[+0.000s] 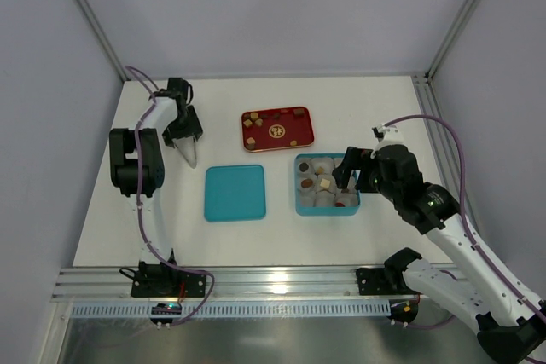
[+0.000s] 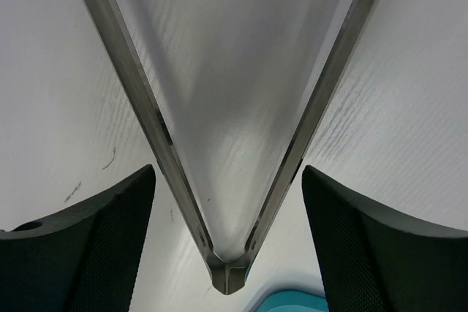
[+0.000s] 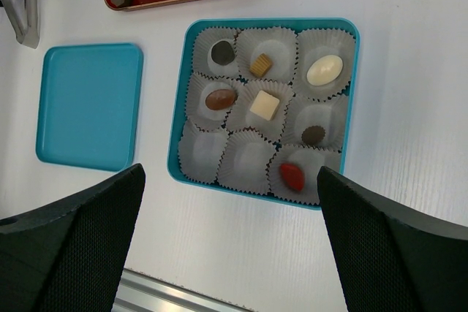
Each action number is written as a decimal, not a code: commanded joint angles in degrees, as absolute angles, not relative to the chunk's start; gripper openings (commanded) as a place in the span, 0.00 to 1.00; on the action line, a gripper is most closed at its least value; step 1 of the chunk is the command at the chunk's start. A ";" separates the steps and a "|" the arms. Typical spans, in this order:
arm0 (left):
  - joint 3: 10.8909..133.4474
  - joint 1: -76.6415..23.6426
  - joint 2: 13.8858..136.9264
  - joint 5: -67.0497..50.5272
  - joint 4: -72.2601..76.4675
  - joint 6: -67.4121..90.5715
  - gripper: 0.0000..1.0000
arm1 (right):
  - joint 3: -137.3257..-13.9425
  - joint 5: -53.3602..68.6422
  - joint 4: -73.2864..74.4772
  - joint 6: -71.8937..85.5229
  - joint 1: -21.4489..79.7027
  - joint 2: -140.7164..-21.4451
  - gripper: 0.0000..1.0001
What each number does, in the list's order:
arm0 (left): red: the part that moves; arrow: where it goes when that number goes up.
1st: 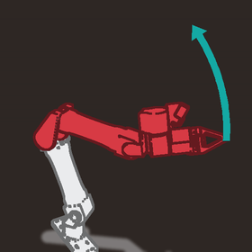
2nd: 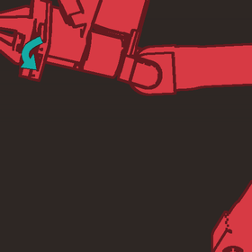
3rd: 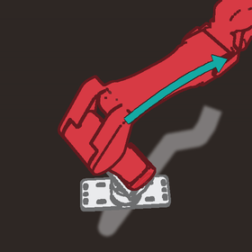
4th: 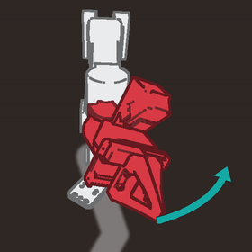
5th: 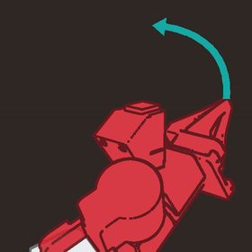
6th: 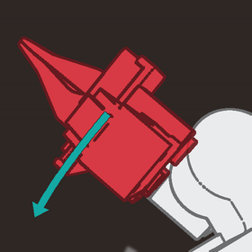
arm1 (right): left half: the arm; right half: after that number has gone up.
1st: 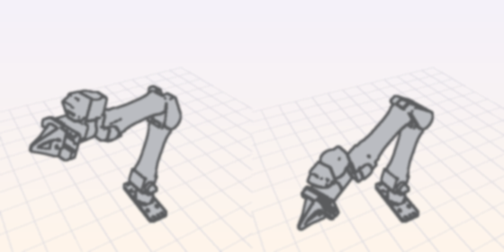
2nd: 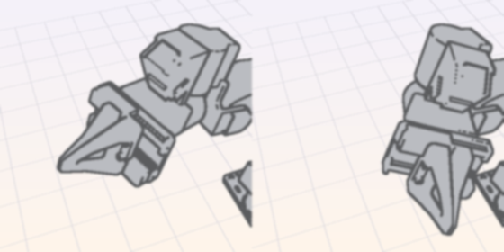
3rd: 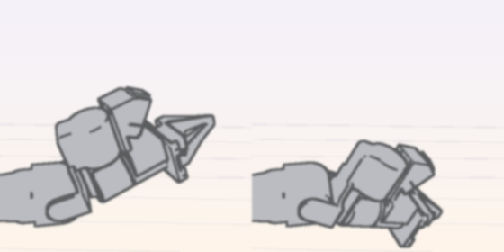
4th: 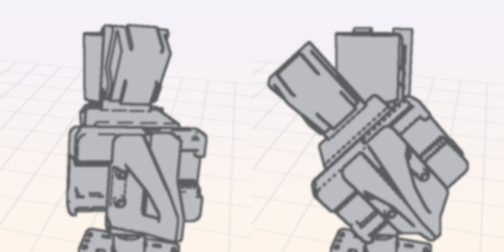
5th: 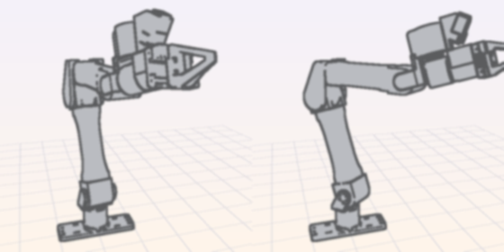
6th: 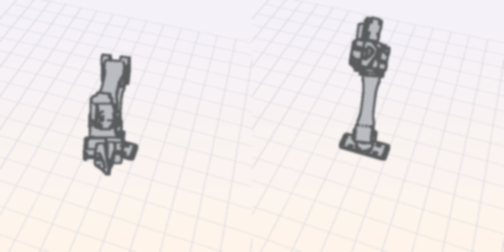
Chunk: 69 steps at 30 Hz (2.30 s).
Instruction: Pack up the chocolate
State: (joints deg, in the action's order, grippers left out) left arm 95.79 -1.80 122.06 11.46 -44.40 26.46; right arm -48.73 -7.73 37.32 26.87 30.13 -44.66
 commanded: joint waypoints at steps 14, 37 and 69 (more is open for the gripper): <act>101.44 -1.85 108.65 13.80 -49.66 23.55 0.90 | -49.22 -7.12 36.83 25.84 29.97 -44.12 1.00; 51.95 -15.73 77.16 3.78 -37.00 32.25 0.52 | -46.23 2.46 29.01 26.45 30.15 -51.15 1.00; 48.61 -16.52 91.41 3.52 -27.95 34.28 0.00 | -52.38 8.53 22.42 26.37 33.39 -66.35 1.00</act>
